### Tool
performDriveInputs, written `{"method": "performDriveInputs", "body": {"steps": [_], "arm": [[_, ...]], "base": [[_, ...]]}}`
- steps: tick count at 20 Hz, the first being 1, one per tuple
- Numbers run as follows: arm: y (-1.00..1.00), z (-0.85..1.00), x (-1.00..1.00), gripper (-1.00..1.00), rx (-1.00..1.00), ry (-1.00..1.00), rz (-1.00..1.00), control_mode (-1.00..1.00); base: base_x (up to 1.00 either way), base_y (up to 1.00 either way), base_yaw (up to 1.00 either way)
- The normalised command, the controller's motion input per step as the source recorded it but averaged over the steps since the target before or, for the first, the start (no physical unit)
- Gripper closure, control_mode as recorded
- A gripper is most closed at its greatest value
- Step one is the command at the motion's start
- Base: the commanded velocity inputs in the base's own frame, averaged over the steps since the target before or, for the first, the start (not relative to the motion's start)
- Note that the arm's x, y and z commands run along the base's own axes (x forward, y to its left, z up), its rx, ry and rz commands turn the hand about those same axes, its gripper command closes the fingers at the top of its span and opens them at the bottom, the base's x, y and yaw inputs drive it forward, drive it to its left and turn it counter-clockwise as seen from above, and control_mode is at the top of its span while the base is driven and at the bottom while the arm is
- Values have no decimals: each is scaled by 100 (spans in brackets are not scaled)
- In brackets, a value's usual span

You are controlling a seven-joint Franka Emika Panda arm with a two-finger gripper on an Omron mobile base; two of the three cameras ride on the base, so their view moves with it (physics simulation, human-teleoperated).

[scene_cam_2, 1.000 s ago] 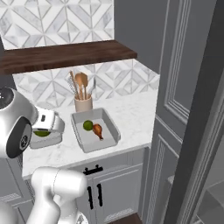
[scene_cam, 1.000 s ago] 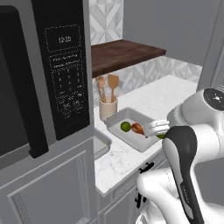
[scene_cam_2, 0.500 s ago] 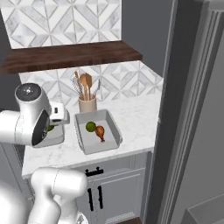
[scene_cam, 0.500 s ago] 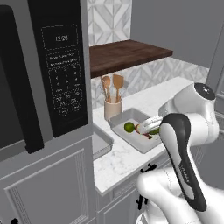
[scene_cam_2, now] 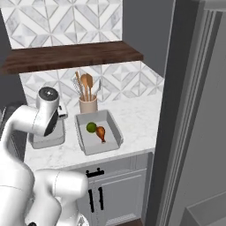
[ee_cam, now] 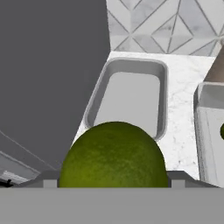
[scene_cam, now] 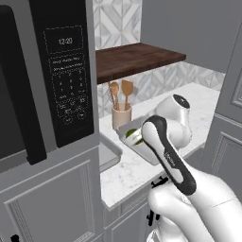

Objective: Place one lime and one chicken drumstick in each tupperware on the nearby counter, to pack two identical lunches.

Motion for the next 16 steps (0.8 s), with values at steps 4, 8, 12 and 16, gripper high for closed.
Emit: {"method": "performDriveInputs", "body": {"steps": [4,8,12,16], "arm": [[39,-47,98,100,0,9,19,-100],[48,-46,86,100,-1,7,12,-100],[39,-44,64,100,-6,2,2,-100],[26,-49,54,100,-6,0,1,-100]], "base": [[0,0,0],[0,0,0],[0,0,0],[0,0,0]]}}
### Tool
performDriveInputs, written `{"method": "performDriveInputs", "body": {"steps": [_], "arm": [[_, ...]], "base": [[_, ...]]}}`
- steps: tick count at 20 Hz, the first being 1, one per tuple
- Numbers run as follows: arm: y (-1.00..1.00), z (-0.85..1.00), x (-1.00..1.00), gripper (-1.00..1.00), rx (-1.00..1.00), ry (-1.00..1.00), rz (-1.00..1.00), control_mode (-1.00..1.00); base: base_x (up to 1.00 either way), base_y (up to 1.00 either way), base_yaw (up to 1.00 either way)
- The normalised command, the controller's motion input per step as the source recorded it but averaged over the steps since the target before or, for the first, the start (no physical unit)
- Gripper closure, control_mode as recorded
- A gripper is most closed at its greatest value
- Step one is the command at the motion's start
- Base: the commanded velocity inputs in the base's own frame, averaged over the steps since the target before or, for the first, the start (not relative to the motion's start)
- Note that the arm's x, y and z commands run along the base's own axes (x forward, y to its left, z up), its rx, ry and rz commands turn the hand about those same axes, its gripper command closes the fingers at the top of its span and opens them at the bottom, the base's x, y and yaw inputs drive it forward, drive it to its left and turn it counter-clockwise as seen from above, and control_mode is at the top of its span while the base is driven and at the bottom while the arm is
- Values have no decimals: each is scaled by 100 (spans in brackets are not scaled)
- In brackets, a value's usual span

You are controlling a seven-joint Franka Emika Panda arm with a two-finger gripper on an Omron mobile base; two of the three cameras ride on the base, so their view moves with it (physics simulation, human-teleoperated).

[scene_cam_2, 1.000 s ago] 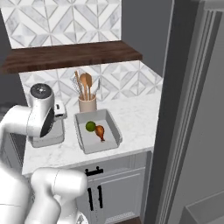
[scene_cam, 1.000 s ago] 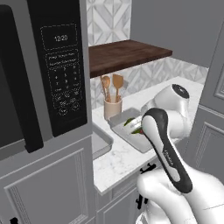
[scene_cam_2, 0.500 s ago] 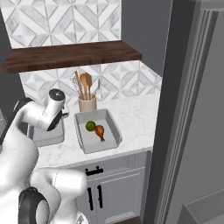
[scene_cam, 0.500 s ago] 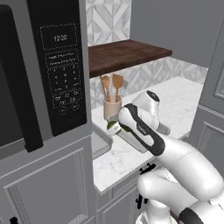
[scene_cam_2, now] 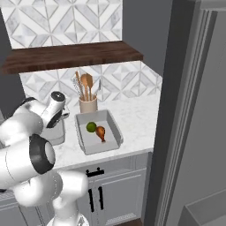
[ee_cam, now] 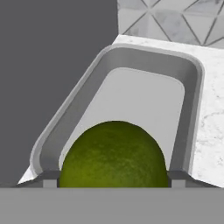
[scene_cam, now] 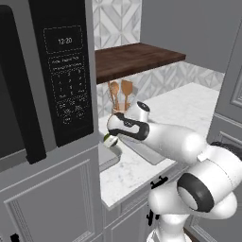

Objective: Place one lime and one chicken drumstick in each tupperware on the nearby counter, to pack two identical lunches.

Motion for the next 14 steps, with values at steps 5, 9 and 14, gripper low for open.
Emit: {"method": "performDriveInputs", "body": {"steps": [5,9,14], "arm": [[30,-46,42,100,-6,0,4,-100],[28,-33,43,-100,-4,0,4,-100],[13,-28,42,-100,-4,-1,4,-100]], "base": [[0,0,0],[0,0,0],[0,0,0]]}}
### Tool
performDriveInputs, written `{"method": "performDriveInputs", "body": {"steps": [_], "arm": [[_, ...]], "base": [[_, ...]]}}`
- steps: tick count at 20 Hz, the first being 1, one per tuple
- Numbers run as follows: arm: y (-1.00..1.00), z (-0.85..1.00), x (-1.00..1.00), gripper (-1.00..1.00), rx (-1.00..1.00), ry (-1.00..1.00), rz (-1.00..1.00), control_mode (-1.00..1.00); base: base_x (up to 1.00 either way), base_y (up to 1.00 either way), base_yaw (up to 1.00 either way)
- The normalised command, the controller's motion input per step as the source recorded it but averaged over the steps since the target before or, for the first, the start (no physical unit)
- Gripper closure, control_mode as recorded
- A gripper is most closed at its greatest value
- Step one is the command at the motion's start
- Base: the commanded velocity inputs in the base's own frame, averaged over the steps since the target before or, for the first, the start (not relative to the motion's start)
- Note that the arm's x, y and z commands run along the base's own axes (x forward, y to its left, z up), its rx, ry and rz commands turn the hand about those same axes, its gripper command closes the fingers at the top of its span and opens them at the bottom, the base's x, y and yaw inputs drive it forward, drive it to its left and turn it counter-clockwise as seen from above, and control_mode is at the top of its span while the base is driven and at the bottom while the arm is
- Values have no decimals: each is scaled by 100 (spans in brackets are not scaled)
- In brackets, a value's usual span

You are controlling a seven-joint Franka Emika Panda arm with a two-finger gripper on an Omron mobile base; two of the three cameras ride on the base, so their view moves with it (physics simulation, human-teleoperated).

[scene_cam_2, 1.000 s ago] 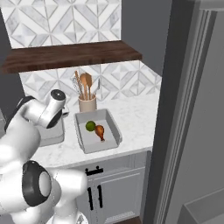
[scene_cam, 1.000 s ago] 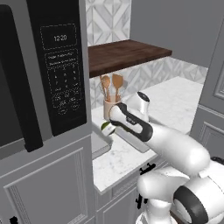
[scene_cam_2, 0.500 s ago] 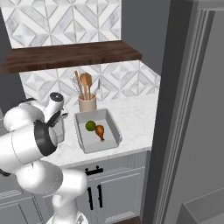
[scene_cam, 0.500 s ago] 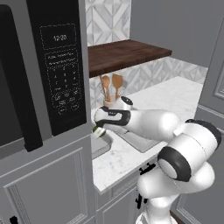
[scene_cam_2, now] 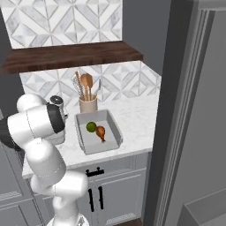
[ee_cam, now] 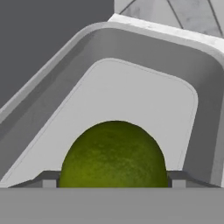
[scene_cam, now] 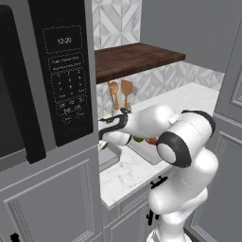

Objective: Place one lime and one chicken drumstick in each tupperware on the nearby counter, to pack two identical lunches.

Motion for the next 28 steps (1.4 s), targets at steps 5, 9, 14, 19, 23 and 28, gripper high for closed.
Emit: {"method": "performDriveInputs", "body": {"steps": [5,9,14,19,23,28], "arm": [[-4,9,5,-100,-2,-5,1,-100],[-12,33,-7,-100,0,-8,0,-100],[-77,69,-45,-100,2,1,-11,-100],[-72,60,-57,-100,4,6,-30,-100],[-55,45,-55,-100,0,11,-51,-100],[-65,64,-61,-100,3,11,-48,-100]], "base": [[0,0,0],[0,0,0],[0,0,0],[0,0,0],[0,0,0],[0,0,0]]}}
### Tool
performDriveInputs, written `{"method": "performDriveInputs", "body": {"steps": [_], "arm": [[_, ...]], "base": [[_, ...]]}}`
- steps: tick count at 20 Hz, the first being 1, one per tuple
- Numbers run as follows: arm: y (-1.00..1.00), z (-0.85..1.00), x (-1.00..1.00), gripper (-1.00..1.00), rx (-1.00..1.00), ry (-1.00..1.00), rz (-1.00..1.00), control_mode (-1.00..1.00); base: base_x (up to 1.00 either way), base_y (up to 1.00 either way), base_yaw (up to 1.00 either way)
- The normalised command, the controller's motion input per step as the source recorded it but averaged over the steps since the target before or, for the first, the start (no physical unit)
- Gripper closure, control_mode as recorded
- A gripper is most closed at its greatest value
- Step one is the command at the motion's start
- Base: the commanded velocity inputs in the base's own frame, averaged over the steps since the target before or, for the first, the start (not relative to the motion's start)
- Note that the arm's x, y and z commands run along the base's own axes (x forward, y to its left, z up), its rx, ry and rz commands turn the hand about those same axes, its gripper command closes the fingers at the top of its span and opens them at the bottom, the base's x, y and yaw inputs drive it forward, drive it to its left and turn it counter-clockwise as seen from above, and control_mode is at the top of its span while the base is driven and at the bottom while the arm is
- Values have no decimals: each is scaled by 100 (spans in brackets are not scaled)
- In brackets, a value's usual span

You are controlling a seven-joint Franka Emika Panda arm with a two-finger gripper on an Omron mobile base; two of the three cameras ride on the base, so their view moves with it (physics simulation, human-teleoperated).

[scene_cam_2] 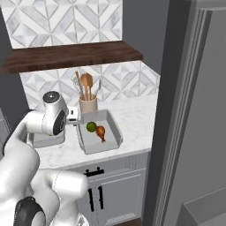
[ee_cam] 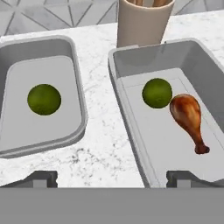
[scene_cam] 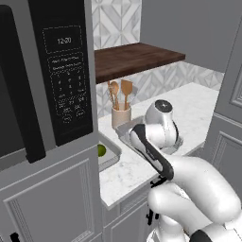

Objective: Place one lime and one chicken drumstick in each tupperware on the nearby counter, to pack two identical lunches.

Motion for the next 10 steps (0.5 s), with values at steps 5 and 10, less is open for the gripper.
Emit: {"method": "performDriveInputs", "body": {"steps": [5,10], "arm": [[-65,27,-96,-100,1,1,-33,-100],[-28,20,-100,-100,0,-8,-6,-100]], "base": [[0,0,0],[0,0,0]]}}
